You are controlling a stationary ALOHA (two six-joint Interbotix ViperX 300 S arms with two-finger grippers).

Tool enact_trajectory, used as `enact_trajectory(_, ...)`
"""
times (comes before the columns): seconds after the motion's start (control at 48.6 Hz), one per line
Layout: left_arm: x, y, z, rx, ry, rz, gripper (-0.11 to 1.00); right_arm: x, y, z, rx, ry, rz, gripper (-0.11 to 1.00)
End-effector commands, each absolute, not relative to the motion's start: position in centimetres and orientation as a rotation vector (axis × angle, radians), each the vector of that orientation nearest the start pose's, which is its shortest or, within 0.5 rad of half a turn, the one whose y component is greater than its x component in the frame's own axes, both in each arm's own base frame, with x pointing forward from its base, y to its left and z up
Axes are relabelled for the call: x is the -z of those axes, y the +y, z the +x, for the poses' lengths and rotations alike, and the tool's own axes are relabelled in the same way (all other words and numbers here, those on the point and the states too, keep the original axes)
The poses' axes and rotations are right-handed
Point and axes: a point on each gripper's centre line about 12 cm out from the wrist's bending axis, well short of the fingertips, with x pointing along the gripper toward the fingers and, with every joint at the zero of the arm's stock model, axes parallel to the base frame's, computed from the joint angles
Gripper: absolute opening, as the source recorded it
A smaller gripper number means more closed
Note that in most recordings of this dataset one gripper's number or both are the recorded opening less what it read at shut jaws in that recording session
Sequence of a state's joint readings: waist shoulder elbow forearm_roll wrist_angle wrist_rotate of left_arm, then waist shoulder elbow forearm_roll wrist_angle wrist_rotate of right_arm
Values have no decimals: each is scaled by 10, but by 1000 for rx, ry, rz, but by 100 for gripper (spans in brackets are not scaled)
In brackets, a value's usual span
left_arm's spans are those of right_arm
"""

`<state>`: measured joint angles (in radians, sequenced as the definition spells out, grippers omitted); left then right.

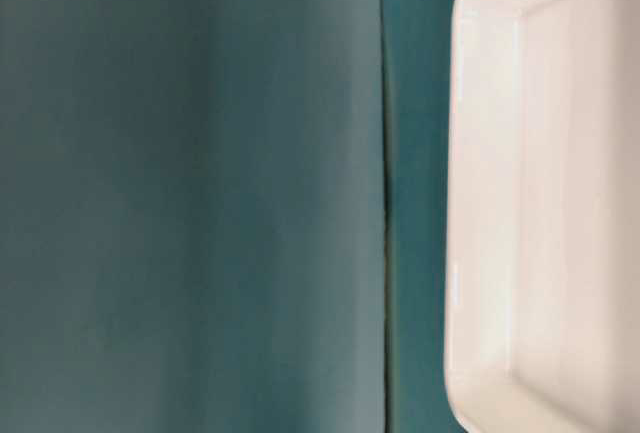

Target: Lift the white case with both hands.

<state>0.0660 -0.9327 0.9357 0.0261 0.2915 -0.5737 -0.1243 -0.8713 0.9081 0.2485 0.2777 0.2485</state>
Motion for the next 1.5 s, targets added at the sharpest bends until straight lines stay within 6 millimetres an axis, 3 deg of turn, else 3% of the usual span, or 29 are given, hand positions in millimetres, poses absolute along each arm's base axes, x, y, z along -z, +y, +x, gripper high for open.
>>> enact_trajectory(0.0,-334,14,205,-133,222,-501,92,-332,-19,218,112,232,445,89)
enact_trajectory(0.226,-351,13,190,-99,156,-326,92,-346,-17,204,81,176,251,89)
enact_trajectory(0.453,-356,13,186,-92,139,-253,92,-340,-16,201,75,196,215,89)
enact_trajectory(1.481,-334,13,187,-93,191,-213,92,-313,-15,189,79,230,227,89)
